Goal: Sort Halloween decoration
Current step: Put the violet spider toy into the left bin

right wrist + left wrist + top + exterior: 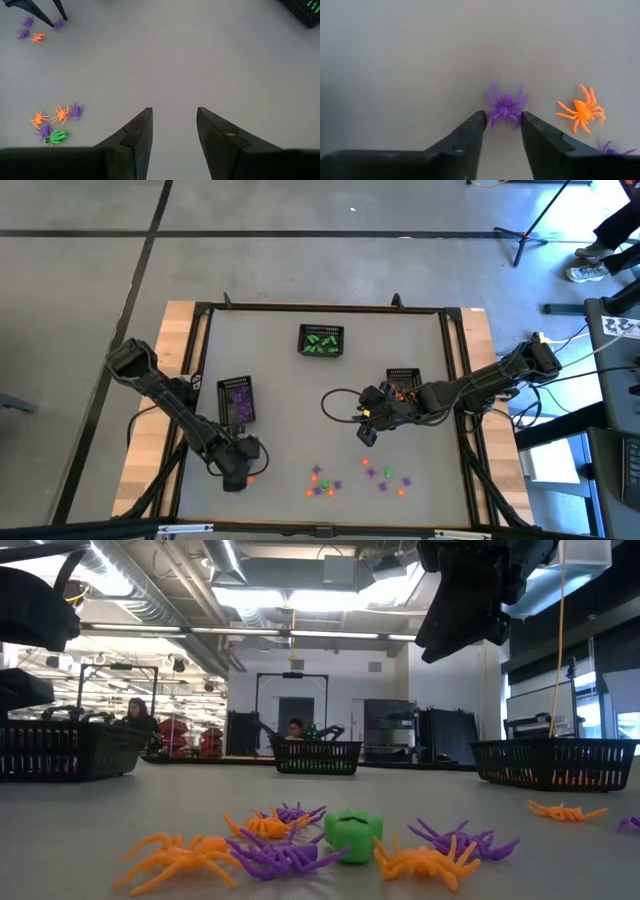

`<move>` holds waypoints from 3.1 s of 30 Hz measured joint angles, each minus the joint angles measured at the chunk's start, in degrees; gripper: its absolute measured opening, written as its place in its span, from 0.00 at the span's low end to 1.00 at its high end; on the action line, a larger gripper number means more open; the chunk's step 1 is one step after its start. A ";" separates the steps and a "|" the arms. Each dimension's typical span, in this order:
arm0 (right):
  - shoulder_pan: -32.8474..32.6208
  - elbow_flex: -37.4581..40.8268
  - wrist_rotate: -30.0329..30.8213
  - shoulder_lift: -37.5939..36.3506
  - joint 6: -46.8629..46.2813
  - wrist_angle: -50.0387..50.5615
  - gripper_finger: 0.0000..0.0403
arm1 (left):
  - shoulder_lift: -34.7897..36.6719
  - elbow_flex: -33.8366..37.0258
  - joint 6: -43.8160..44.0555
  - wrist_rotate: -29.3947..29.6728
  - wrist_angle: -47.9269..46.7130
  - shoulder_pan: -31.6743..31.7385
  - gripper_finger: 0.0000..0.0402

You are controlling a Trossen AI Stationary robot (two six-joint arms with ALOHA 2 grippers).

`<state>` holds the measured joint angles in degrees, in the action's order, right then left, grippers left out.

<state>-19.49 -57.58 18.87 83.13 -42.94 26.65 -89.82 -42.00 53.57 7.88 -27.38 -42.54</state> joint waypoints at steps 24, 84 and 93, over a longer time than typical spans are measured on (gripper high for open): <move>0.02 0.00 2.44 0.00 0.00 0.00 0.37 | -0.30 -3.17 -0.09 0.35 -0.41 0.06 0.00; 0.02 0.00 3.18 0.00 -0.24 -0.24 0.37 | 18.10 6.58 -4.67 7.73 -8.54 4.43 0.31; 0.02 0.00 3.40 0.01 -0.26 -0.48 0.37 | 13.10 6.58 -5.93 3.15 -6.73 8.07 0.35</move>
<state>-19.47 -57.58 22.28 83.14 -43.20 26.17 -76.72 -35.42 47.64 11.03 -34.10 -34.47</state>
